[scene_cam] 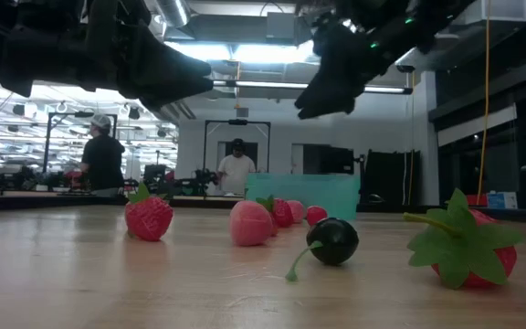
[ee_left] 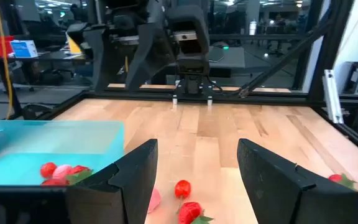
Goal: Pick and placing Produce into tupperware
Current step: Put the pink peach into the blue bin
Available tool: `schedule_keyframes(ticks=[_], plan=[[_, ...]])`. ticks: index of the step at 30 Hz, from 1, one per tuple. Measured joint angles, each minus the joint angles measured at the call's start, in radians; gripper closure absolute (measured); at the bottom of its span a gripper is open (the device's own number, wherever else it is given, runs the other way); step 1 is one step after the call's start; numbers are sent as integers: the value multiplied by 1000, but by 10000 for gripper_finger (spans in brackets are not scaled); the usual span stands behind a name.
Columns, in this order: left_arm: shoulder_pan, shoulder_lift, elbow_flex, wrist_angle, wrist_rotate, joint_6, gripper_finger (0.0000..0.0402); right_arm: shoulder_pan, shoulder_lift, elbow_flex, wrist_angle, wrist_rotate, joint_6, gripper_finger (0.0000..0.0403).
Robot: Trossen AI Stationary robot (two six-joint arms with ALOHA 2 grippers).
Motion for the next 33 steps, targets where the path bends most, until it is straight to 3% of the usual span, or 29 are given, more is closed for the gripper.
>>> schedule_keyframes(ticks=[13, 20, 27, 33], plan=[[-76, -23, 0, -12, 1, 0, 186, 243, -267, -250, 203, 36, 98, 199], [-78, -97, 0, -75, 14, 0, 186, 327, -293, -321, 210, 34, 136, 198], [-89, -201, 1, -302, 50, -50, 186, 372, -288, -336, 282, 34, 139, 198], [-89, -244, 99, -652, 50, -105, 186, 373, -288, -336, 330, 33, 148, 198]])
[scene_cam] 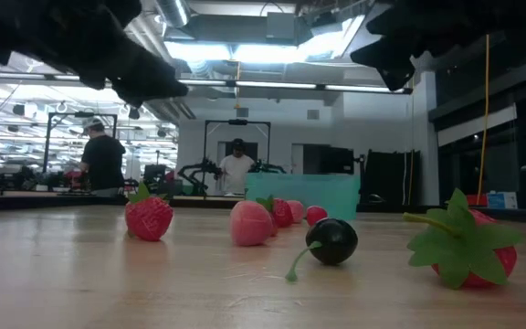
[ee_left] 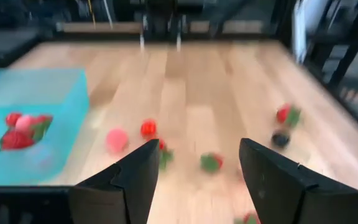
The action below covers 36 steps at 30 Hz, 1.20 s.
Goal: Pick and placing Produce into tupperware
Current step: Put the pink peach into the blue bin
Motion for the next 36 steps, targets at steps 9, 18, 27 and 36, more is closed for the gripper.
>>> schedule_keyframes(ticks=[9, 18, 27, 36], plan=[[0, 21, 296, -642, 0, -8, 186, 0, 0, 0, -4, -8, 6, 198], [0, 140, 394, -833, 81, -86, 186, 0, 0, 0, -18, -9, -21, 198], [0, 268, 462, -902, 132, -106, 186, 0, 0, 0, -43, -9, -21, 198], [0, 344, 465, -901, 199, -157, 186, 0, 0, 0, -58, -10, -22, 198]])
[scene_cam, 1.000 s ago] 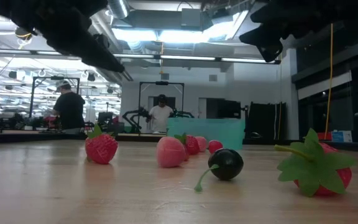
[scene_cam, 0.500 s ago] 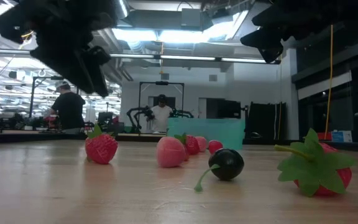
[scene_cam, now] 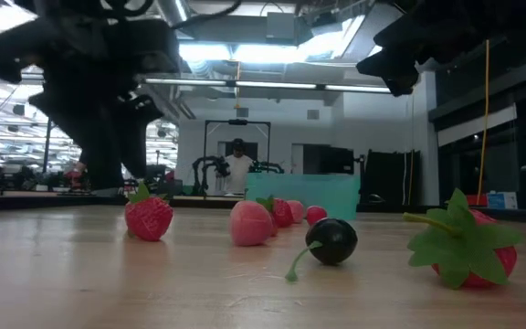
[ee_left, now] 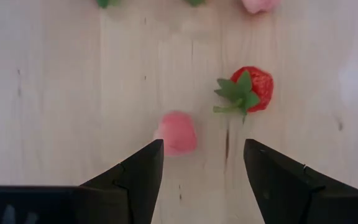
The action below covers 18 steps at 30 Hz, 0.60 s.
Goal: Pick and placing Produce into tupperware
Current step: Put the pink peach into the blue bin
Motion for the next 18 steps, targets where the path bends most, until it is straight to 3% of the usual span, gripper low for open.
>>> schedule_keyframes(ticks=[18], plan=[[5, 97, -2, 41, -50, 5, 186, 3, 0, 0, -24, 0, 4, 198]])
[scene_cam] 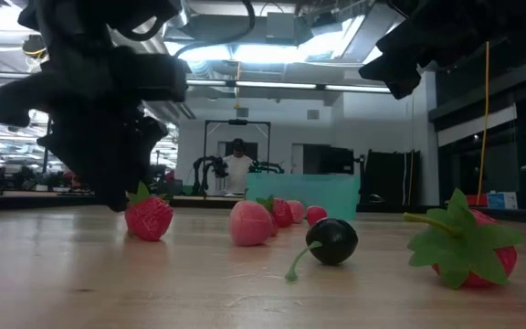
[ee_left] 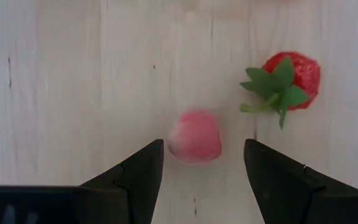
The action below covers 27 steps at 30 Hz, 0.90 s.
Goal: Pick and placing Produce into tupperware
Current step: Put the pink peach into the blue bin
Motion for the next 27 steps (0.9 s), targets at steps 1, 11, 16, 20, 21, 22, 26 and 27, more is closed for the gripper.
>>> schedule_keyframes(ticks=[1, 11, 16, 20, 21, 22, 26, 27], plan=[[0, 3, 0, 1, 0, 0, 186, 0, 0, 0, -1, 0, 1, 198], [6, 4, 0, 44, -23, 2, 186, 25, 0, 0, -2, 0, 2, 198], [7, 4, 0, 45, -24, 2, 186, 43, 0, 0, -2, 0, 2, 198], [7, 4, 0, 46, -24, 2, 186, 52, 0, 0, -2, 0, 2, 199], [7, 5, 0, 48, -24, 2, 186, 52, 0, 0, -2, 0, 2, 199], [7, 13, 0, 58, -24, 2, 186, 52, 0, 0, -2, 0, 2, 198], [6, 51, 0, 65, -23, 2, 186, 52, 0, 0, -2, 0, 4, 199], [7, 62, 0, 59, -23, 2, 186, 51, 0, 0, -2, 0, 4, 198]])
